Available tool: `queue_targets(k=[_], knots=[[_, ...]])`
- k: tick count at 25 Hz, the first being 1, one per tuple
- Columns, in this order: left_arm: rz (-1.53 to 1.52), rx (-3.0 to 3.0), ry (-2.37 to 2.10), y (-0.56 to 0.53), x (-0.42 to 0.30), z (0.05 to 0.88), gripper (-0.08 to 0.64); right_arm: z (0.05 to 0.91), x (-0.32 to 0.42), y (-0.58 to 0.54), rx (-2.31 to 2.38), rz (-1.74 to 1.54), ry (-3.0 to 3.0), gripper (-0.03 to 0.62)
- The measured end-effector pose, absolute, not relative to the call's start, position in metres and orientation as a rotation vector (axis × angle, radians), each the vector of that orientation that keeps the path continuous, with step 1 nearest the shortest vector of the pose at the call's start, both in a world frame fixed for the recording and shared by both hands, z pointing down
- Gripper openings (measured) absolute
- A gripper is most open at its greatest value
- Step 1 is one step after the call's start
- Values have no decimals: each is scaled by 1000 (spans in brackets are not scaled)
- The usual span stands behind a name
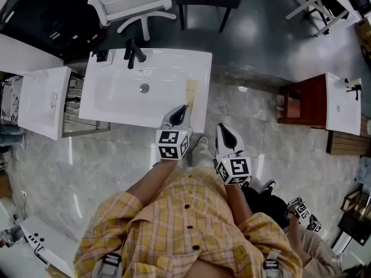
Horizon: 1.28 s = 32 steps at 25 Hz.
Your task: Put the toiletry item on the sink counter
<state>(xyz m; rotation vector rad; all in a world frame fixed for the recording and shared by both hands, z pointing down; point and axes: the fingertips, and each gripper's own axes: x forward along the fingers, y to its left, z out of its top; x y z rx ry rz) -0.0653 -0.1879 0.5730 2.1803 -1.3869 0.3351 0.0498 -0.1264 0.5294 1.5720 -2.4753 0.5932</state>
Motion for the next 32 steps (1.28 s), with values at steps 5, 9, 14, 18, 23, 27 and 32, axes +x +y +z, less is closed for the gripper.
queue_targets(k=[5,9,14,18,23,27,32], knots=[[373,2148,-1383,-200,-59,590,12,536,57,-128,1570,623,-2464,0],[397,2135,-1386,-209,-54,601,12,540,61,-129,1568,638,-2459,0],[429,2118,-1386,-219,-47,613,12,542,63,-130,1556,634,-2460,0],[450,2105,-1388,-224,-42,623,12,544,65,-129,1547,642,-2462,0],[477,2092,-1390,-229,-38,635,12,550,69,-128,1544,662,-2450,0],[500,2080,-1385,-234,-34,645,12,555,70,-126,1540,682,-2441,0],[526,2066,-1379,-242,-27,658,12,559,71,-125,1534,691,-2434,0]])
